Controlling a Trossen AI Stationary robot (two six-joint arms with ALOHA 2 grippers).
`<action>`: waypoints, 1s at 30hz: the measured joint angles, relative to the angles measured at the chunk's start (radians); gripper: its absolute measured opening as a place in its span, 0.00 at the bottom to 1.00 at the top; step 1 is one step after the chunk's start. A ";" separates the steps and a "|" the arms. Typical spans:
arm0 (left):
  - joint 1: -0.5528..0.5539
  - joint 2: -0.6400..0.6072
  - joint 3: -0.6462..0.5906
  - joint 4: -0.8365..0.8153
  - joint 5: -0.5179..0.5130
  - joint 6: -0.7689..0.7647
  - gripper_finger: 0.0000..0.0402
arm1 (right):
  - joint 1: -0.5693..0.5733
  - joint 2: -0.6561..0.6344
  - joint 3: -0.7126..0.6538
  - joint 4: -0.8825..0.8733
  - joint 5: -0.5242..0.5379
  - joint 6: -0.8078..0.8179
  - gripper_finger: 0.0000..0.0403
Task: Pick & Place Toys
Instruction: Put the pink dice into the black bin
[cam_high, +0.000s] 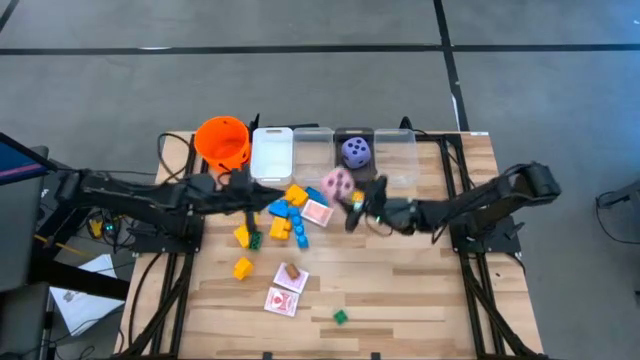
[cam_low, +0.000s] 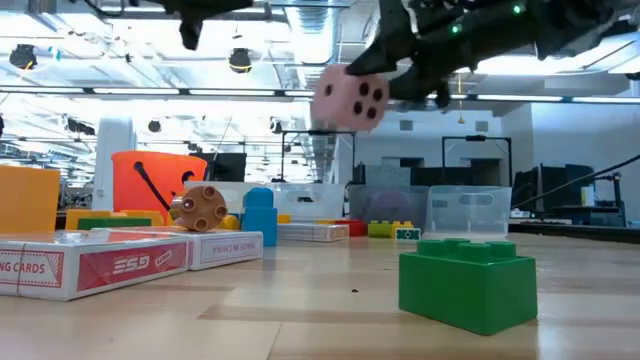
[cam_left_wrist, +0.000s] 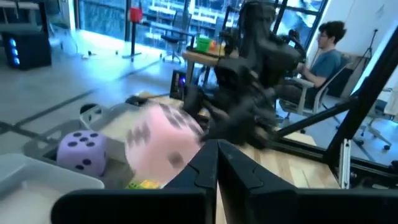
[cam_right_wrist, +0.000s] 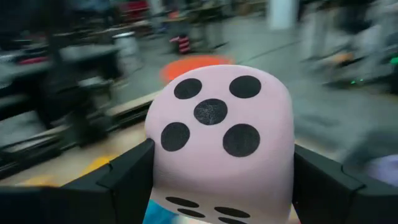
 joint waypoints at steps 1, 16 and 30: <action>-0.001 -0.021 -0.015 -0.001 -0.004 0.005 0.00 | -0.024 -0.034 0.000 -0.046 0.017 -0.009 0.74; 0.015 -0.087 -0.078 0.123 -0.054 0.110 0.00 | -0.321 -0.195 0.001 -0.519 -0.218 0.238 0.74; 0.015 -0.086 -0.079 0.194 -0.056 0.173 0.00 | -0.455 -0.082 0.007 -0.517 -0.318 0.300 0.74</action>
